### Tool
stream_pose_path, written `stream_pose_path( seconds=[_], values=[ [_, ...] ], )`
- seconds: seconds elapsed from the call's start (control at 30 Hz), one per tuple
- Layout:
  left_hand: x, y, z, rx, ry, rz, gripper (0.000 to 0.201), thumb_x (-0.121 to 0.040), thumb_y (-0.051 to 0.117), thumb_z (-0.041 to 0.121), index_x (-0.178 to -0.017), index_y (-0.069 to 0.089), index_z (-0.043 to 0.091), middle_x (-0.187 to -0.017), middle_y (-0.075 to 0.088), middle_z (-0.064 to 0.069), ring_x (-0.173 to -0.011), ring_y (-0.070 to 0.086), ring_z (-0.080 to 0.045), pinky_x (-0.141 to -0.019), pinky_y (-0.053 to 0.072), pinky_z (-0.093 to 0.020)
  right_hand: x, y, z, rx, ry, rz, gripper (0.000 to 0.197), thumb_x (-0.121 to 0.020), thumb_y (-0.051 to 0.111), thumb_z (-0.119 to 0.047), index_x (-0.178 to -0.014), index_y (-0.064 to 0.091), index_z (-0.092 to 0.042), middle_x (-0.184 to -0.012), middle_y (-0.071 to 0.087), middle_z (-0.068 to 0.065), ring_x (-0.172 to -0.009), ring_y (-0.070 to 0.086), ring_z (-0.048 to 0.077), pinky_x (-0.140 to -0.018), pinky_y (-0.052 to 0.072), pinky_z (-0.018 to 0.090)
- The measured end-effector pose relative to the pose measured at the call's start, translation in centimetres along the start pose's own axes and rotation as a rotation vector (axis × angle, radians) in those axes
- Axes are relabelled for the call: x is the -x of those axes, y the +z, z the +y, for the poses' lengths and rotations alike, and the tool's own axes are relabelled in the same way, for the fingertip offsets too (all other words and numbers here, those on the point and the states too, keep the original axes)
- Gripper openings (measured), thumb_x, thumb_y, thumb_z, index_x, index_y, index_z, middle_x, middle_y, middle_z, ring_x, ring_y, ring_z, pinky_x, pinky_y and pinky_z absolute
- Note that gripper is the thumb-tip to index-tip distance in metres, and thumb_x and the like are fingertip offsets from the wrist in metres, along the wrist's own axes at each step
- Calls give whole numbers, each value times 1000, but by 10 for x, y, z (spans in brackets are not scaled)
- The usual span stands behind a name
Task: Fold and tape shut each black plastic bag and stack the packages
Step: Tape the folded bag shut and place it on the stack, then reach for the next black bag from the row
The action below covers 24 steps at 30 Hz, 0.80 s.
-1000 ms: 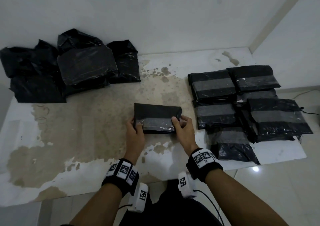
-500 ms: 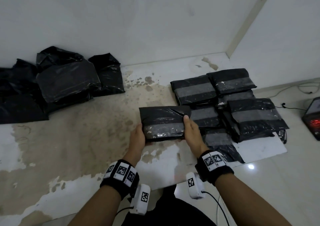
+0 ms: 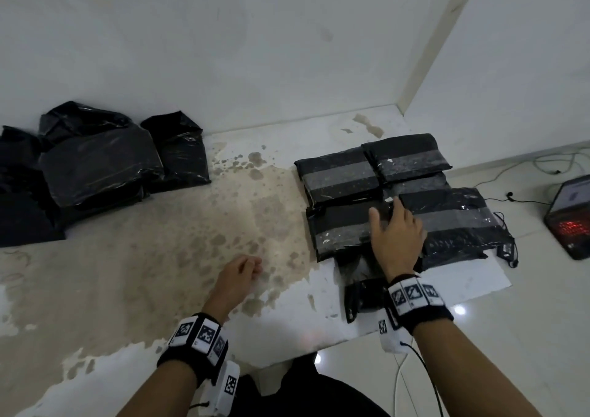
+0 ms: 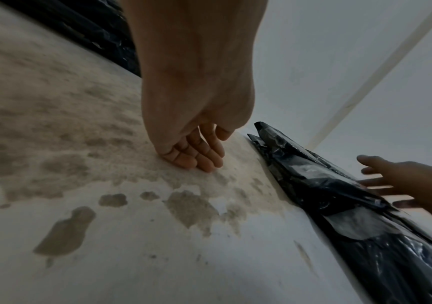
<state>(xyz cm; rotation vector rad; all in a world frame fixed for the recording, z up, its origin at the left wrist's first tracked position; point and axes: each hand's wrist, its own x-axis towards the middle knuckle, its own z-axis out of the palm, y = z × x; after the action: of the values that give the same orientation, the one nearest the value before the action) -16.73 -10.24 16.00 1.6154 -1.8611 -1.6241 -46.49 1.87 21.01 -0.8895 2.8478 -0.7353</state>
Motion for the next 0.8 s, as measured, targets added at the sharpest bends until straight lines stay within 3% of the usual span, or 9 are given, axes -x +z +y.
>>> stream_pose_path(
  seconds=[0.07,0.17,0.27,0.33,0.43,0.5,0.57,0.7,0.8],
  values=[
    [-3,-1,-1,12,-8,1,27,-107,42,18,-107,68,16,-101,70,-2,-93,66,-17,-86,54,-30,13,6,-2,91,-164,23,71,-96,42,-63,-145,49,-12,-139,55,18,-126,49,39,-103,40,53],
    [-5,-3,-2,40,-24,6,26,-108,42,17,-107,68,14,-100,71,-4,-92,68,-21,-82,56,-27,30,21,-5,222,-306,-164,82,-90,34,-73,-152,43,-19,-148,47,18,-138,42,38,-110,36,56],
    [-6,-5,3,48,-32,-8,26,-108,42,18,-110,67,13,-101,71,-5,-89,68,-20,-77,54,-22,28,32,-6,281,-322,-281,94,-87,20,-81,-158,33,-21,-158,37,21,-148,29,40,-118,28,58],
    [-11,-10,5,47,-50,1,27,-108,41,20,-108,67,15,-100,72,-4,-88,68,-21,-79,56,-27,20,35,-7,274,-320,-310,97,-85,15,-82,-159,29,-21,-162,30,20,-151,23,39,-121,22,56],
    [-21,-30,8,21,-51,49,28,-107,42,21,-108,69,14,-100,73,-4,-92,68,-23,-88,57,-39,16,39,-5,274,-323,-310,96,-86,17,-83,-159,32,-21,-162,30,20,-151,24,40,-121,23,58],
    [-30,-54,14,-34,-8,156,23,-105,45,21,-109,68,19,-108,71,-3,-100,66,-22,-90,55,-38,17,42,-5,253,-335,-306,93,-88,21,-81,-158,34,-20,-161,32,22,-150,27,42,-119,26,60],
    [-41,-87,24,-105,50,372,21,-101,53,20,-118,65,19,-117,65,-2,-109,61,-25,-91,47,-34,17,45,-5,248,-340,-305,92,-88,22,-80,-158,34,-21,-160,33,22,-149,27,41,-118,27,61],
    [-67,-164,44,-404,164,777,50,-90,68,21,-138,53,14,-139,48,-15,-128,44,-38,-106,37,-52,15,49,0,253,-324,-317,97,-85,14,-86,-159,29,-25,-162,30,20,-151,23,39,-120,24,59],
    [-91,-216,42,-636,163,735,75,-91,71,34,-153,35,14,-160,29,-15,-150,20,-38,-118,23,-58,15,50,-2,264,-312,-287,99,-84,12,-88,-156,37,-25,-158,38,21,-147,31,41,-116,30,61]
  ],
)
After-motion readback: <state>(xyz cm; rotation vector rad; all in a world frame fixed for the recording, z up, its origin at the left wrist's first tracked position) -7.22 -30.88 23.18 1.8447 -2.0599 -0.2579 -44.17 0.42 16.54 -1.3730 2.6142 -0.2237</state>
